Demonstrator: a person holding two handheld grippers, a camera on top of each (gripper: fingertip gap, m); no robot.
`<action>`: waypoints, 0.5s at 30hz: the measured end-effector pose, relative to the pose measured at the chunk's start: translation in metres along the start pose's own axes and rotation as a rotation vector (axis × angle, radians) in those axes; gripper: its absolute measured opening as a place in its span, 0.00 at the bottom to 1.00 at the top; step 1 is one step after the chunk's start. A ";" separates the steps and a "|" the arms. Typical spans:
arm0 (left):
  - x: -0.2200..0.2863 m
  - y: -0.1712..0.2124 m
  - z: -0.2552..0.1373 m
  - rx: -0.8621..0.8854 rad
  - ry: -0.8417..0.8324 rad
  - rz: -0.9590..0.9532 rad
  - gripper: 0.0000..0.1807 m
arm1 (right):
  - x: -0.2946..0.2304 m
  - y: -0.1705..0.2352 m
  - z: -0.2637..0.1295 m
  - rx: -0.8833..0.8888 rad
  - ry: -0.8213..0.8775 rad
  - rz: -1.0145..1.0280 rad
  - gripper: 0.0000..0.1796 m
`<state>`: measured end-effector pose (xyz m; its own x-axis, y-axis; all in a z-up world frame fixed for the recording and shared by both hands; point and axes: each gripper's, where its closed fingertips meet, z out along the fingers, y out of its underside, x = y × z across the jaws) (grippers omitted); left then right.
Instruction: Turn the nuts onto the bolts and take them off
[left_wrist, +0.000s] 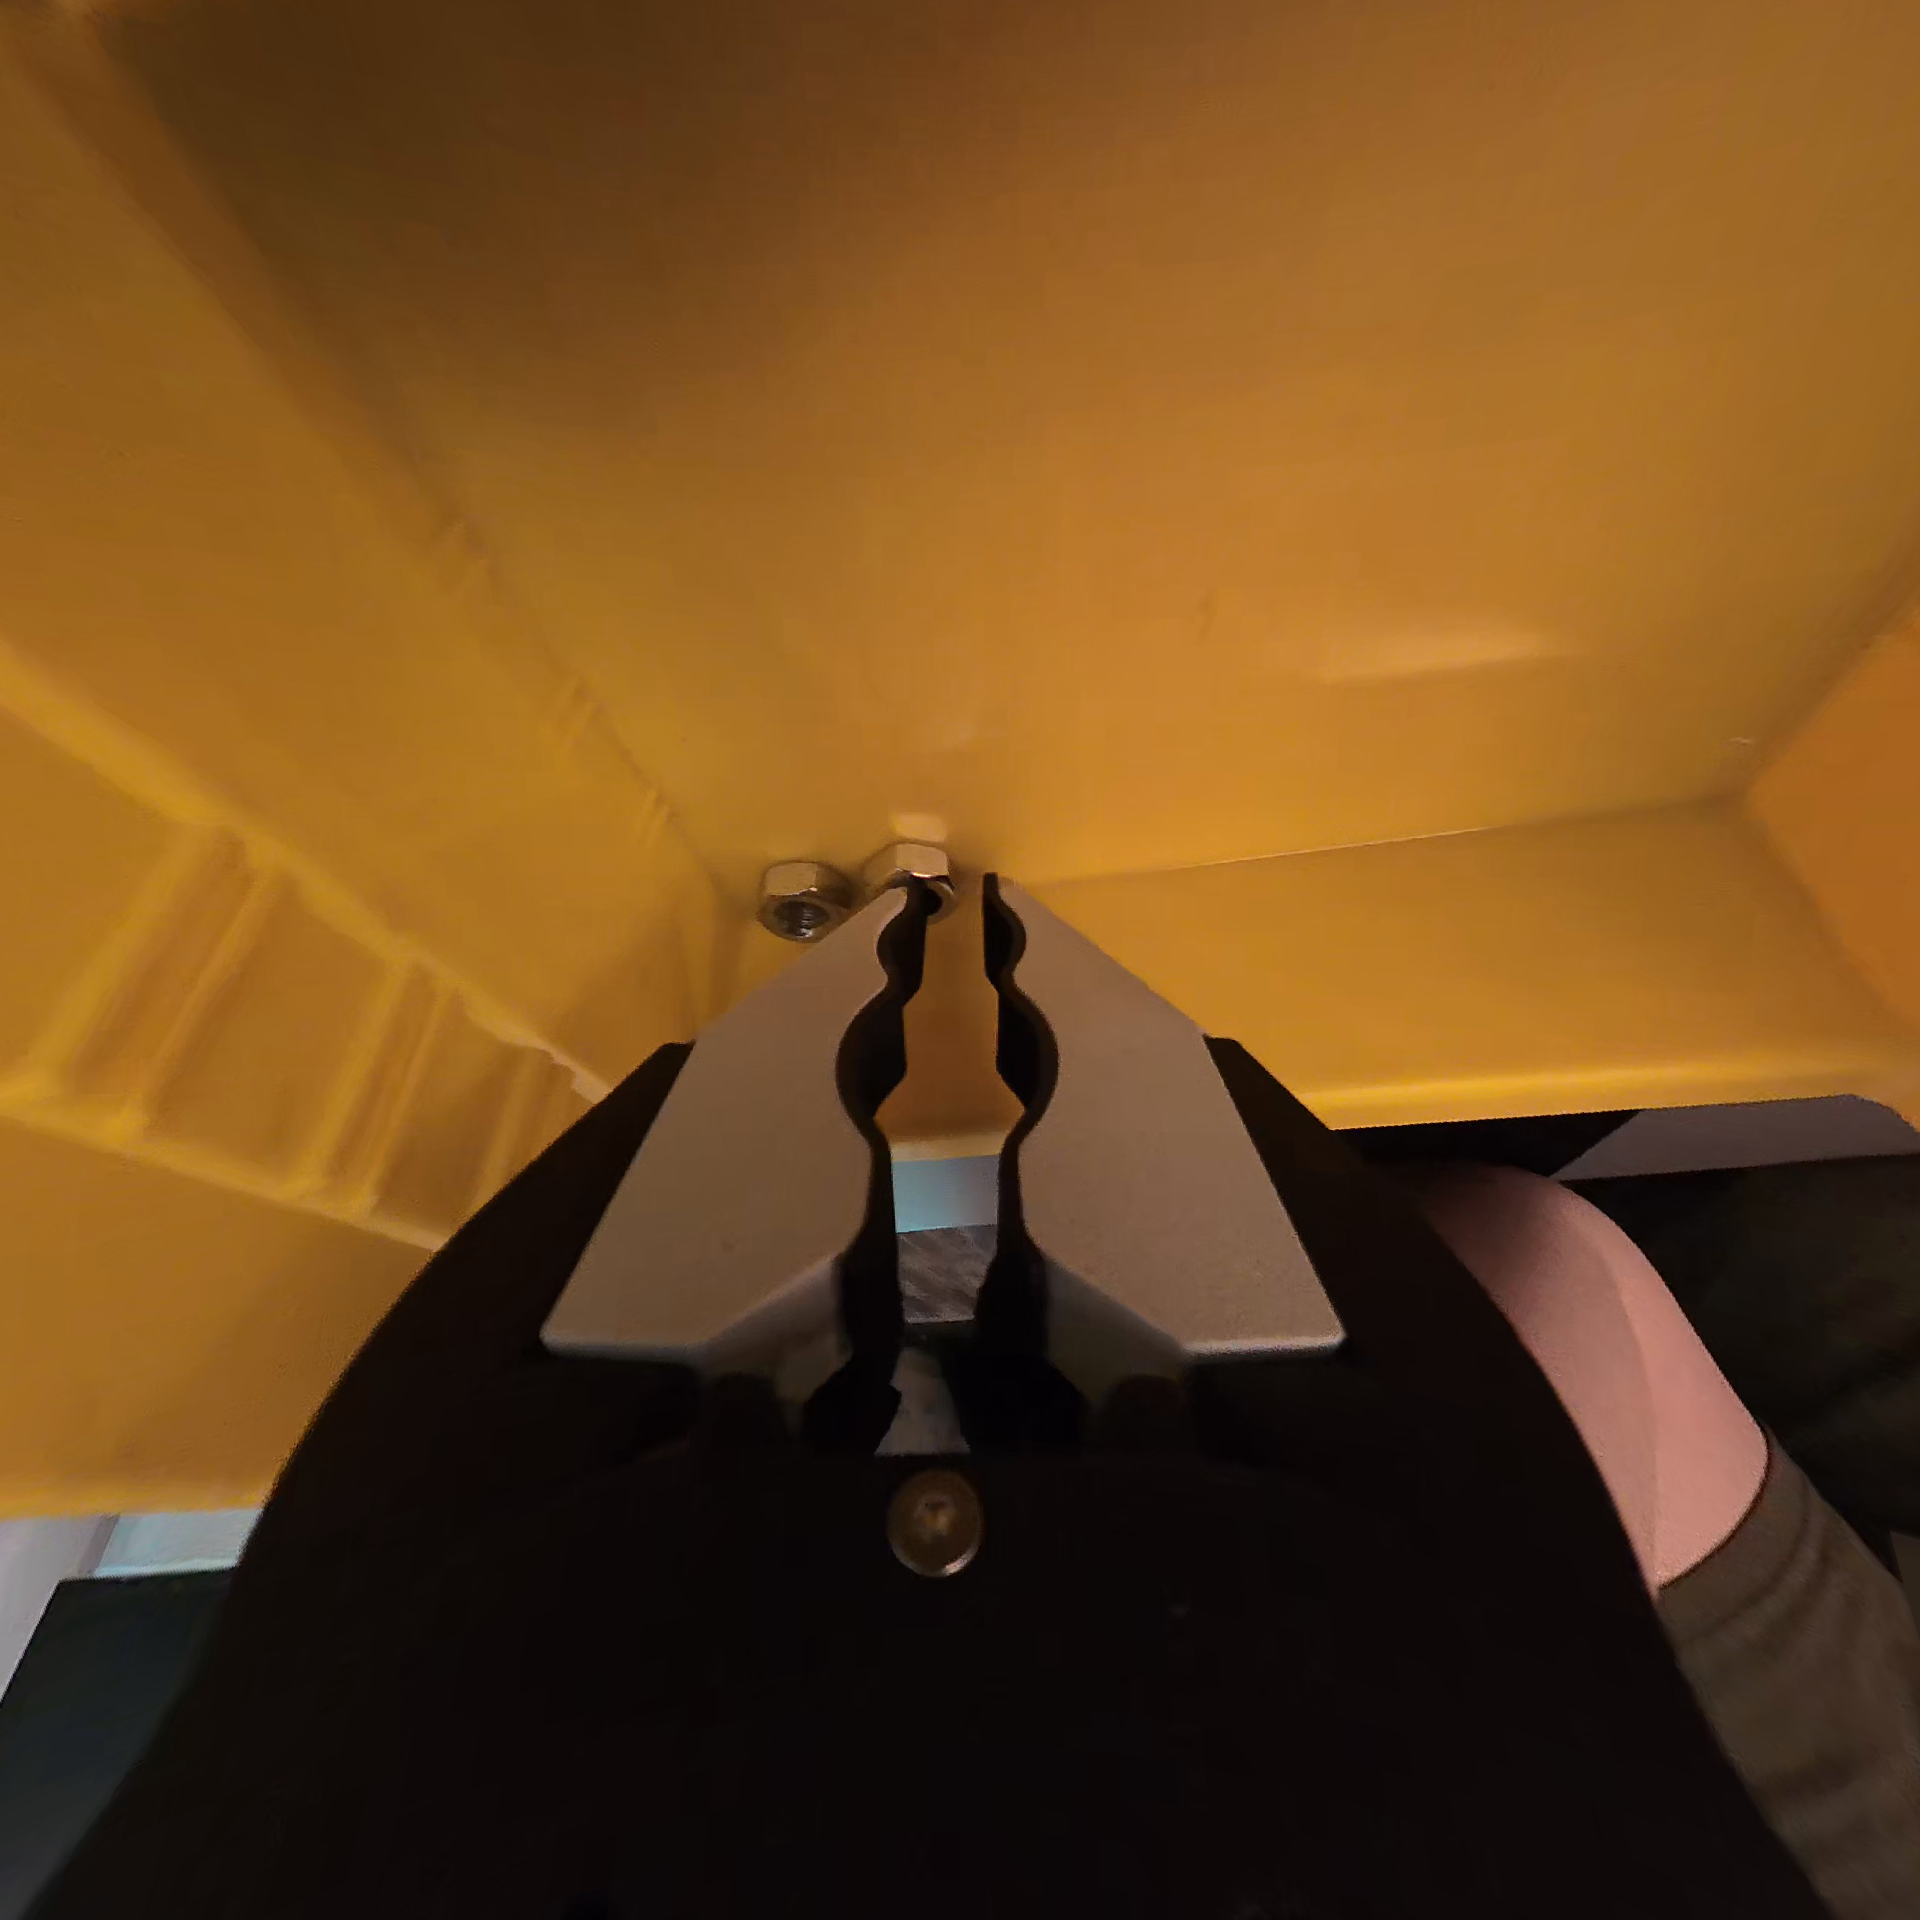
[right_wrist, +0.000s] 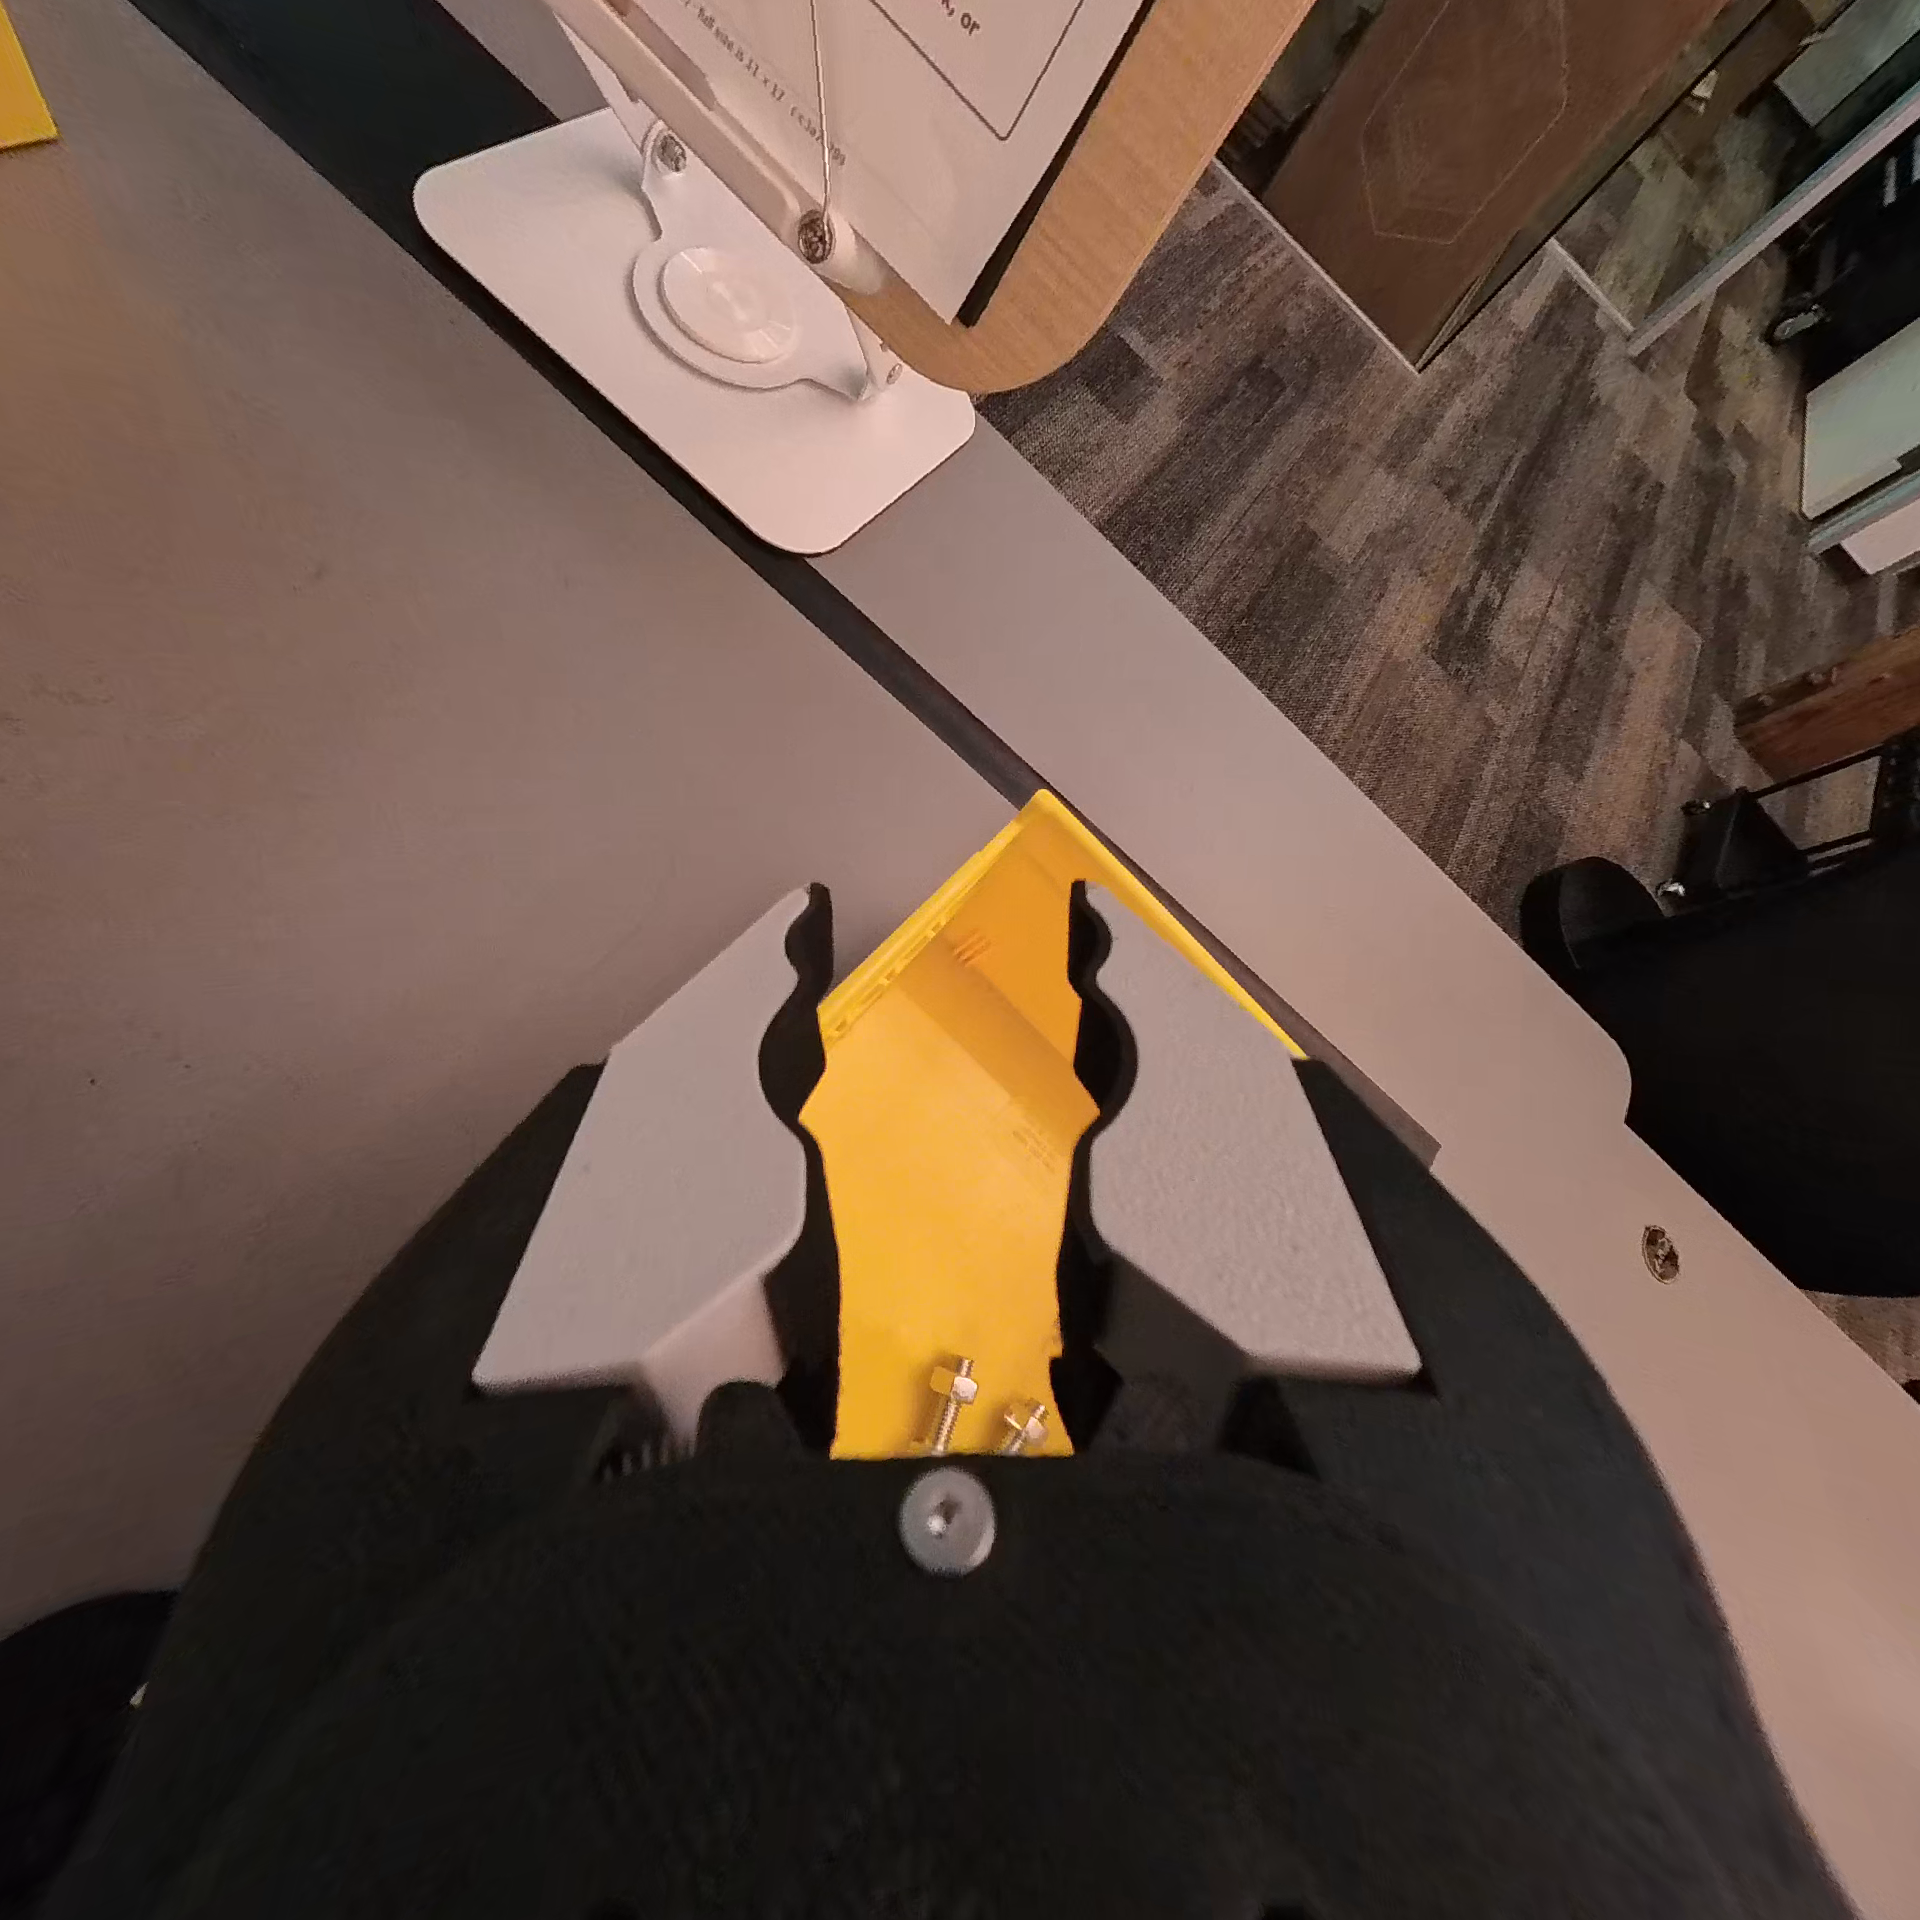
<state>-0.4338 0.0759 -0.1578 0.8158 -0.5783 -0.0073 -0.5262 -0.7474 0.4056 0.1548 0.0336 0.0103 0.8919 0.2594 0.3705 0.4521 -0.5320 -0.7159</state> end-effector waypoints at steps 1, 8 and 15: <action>-0.001 0.000 0.000 0.005 -0.001 0.002 0.04 | 0.000 0.000 0.000 -0.002 0.002 0.000 0.25; -0.002 0.000 0.000 0.006 0.016 -0.006 0.02 | 0.000 0.001 0.000 -0.005 -0.001 -0.003 0.25; -0.001 0.000 -0.001 0.000 0.013 0.004 0.02 | -0.002 0.004 0.003 -0.030 -0.007 -0.020 0.25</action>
<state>-0.4339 0.0770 -0.1569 0.8171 -0.5765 0.0062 -0.5290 -0.7453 0.4058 0.1550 0.0333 0.0047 0.8830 0.2752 0.3802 0.4689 -0.5511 -0.6902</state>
